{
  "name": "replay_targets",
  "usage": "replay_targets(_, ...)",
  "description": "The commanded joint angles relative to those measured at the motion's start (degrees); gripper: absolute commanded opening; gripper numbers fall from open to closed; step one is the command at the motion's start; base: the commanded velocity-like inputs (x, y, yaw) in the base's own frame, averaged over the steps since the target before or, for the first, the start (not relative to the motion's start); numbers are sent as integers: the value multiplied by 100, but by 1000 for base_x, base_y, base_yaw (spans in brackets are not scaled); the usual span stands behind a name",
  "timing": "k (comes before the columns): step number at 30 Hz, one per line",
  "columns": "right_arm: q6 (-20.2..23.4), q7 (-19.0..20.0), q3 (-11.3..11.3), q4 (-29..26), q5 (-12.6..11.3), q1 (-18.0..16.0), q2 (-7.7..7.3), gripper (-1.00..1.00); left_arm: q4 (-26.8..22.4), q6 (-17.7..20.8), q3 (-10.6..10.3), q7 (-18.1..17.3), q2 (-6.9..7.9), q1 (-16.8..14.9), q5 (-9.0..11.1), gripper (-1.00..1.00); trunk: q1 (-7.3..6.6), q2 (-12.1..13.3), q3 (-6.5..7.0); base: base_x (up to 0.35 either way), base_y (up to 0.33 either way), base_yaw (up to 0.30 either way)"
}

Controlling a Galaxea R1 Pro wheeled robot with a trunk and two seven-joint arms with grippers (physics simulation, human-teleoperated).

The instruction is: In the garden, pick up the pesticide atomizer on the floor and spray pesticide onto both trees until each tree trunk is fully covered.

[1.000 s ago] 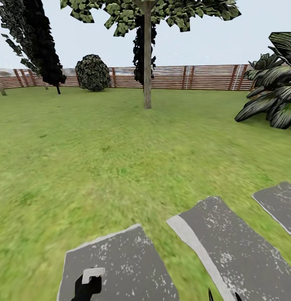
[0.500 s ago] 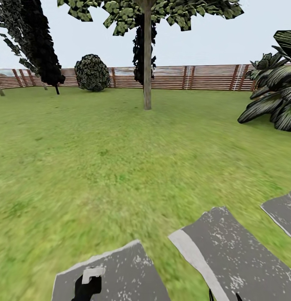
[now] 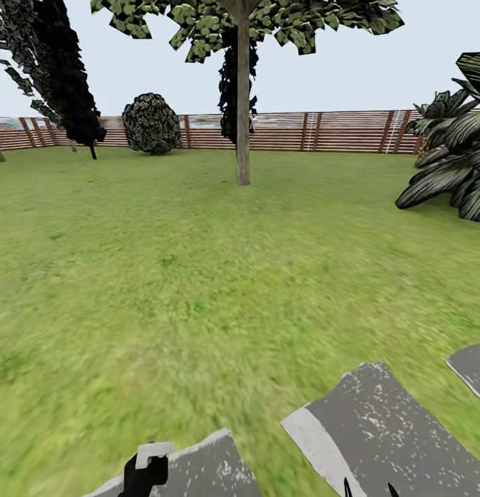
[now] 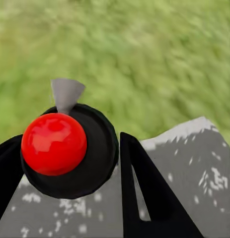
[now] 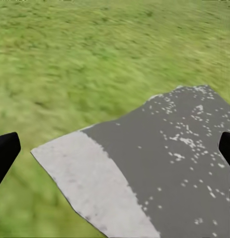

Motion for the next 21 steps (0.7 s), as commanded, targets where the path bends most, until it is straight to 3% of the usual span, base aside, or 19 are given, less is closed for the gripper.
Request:
replay_targets(1,0,0,2,0,0,0,0,100,-1,0,-1,4,0,-1,-1,-100,0,0,0,339,0,0)
replay_targets(21,0,0,6,4,9,0,0,100,3,9,-1,4,6,2,1,-100,0,0,0,339,0,0)
